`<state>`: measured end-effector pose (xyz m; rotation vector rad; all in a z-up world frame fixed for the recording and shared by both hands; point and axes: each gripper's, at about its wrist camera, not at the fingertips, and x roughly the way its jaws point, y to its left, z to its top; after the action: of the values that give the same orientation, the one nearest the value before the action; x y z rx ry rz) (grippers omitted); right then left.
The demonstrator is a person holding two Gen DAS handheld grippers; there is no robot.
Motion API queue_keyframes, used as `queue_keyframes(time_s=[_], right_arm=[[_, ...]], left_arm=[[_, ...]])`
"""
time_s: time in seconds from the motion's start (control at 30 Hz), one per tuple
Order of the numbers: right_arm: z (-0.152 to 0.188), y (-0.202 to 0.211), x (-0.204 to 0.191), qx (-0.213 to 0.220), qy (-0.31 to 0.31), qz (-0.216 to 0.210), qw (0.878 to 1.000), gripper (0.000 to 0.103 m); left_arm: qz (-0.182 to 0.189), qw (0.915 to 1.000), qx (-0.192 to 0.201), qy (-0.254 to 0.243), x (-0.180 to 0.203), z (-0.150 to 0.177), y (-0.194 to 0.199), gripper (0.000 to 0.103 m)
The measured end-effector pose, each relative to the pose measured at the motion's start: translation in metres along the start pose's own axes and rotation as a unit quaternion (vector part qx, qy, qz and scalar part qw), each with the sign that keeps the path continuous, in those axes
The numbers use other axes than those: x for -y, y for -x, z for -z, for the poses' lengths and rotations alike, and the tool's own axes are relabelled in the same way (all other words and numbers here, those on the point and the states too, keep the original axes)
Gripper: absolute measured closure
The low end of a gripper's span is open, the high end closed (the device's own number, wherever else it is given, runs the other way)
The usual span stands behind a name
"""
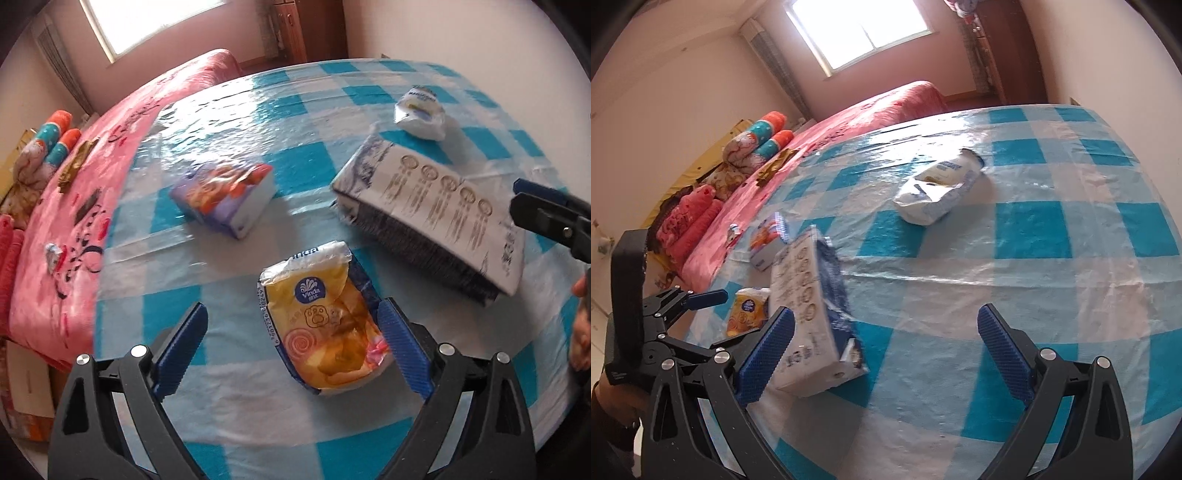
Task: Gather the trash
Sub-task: 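Close the left gripper on the yellow bread bag while the right grips the white-blue carton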
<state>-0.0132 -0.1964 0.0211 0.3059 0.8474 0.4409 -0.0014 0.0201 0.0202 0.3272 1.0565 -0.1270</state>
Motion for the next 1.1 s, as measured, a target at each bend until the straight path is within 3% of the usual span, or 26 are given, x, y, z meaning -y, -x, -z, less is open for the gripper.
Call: queue_keyframes(time_s=[0.1,0.27,0.47,0.63,0.7,0.77,1.1], right_arm=[[0.001,-0.004,-0.016,-0.008,0.032,-0.002,0.999,0.005],[0.001,-0.015,-0.030,-0.018,0.062,0.003,0.998,0.005],[0.000,-0.022,-0.034,-0.024,0.065,0.001,0.998,0.005],[-0.002,-0.027,-0.037,-0.024,0.068,-0.003,0.997,0.005],[-0.003,-0.030,-0.041,-0.025,0.072,-0.006,0.997,0.005],[-0.004,-0.033,-0.044,-0.026,0.076,-0.005,0.997,0.005],[-0.004,-0.041,-0.059,-0.027,0.101,0.013,0.994,0.006]], left_arm=[[-0.022,0.9997,0.004,0.004,-0.003,0.003,0.006,0.009],[0.000,1.0000,0.005,-0.002,0.013,0.008,0.003,0.009],[0.021,0.9967,0.018,0.076,-0.004,0.005,-0.005,0.010],[0.027,0.9926,0.034,0.114,-0.010,0.009,-0.007,0.025],[0.027,0.9922,0.042,0.114,-0.008,0.010,-0.005,0.040],[0.026,0.9916,0.048,0.117,-0.008,0.012,-0.004,0.045],[0.050,0.9887,0.055,0.130,-0.021,0.023,0.002,0.049]])
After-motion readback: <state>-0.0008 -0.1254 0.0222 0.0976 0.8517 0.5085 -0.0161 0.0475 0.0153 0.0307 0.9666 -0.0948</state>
